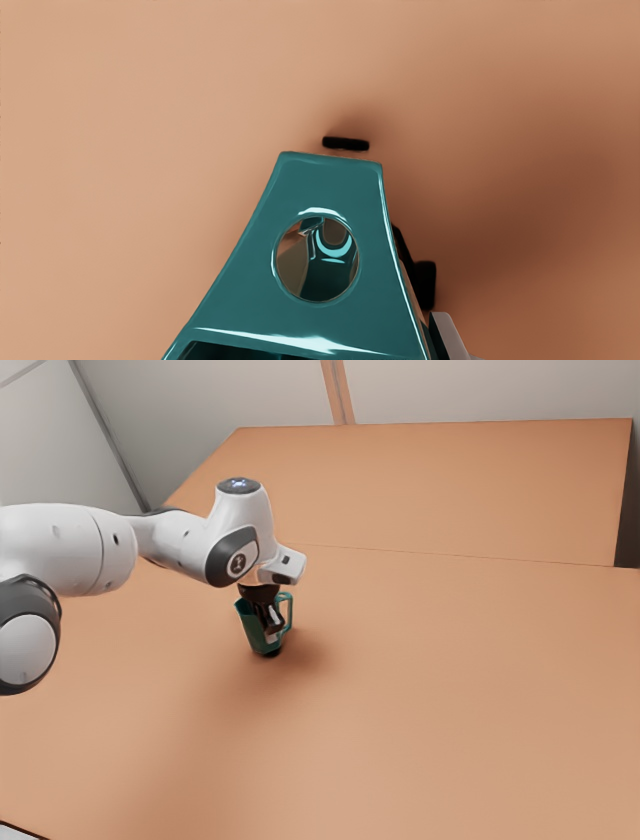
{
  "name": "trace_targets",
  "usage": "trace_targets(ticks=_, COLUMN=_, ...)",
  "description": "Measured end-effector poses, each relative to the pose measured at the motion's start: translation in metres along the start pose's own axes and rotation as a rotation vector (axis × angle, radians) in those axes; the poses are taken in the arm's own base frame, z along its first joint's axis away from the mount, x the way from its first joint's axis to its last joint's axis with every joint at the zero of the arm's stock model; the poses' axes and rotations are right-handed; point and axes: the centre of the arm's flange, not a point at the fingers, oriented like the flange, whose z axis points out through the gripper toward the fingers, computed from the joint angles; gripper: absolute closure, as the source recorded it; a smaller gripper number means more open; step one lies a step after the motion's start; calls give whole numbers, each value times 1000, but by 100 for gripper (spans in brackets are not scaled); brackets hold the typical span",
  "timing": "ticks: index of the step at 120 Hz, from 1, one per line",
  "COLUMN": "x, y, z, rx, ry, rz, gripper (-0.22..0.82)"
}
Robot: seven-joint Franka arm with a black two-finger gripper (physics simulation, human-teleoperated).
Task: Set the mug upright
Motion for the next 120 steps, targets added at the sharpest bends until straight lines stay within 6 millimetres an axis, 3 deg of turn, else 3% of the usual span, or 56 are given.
trace_targets(ticks=6, x=1, y=0, z=1, rx=1, ry=4, rz=1, gripper=76)
trace_targets(ticks=33, x=1, y=-1, z=-2, rx=-1, ry=24, rz=5, gripper=30)
trace_targets(ticks=56, x=2, y=1, z=-21, rx=19, ry=51, rz=18, gripper=12)
trace_targets(ticks=96, x=-18, y=-5, z=-106, rx=39, ry=152, rz=-55, gripper=3)
trace_targets(ticks=120, x=-52, y=-25, z=-185, rx=24, ry=149, rz=-191, gripper=1)
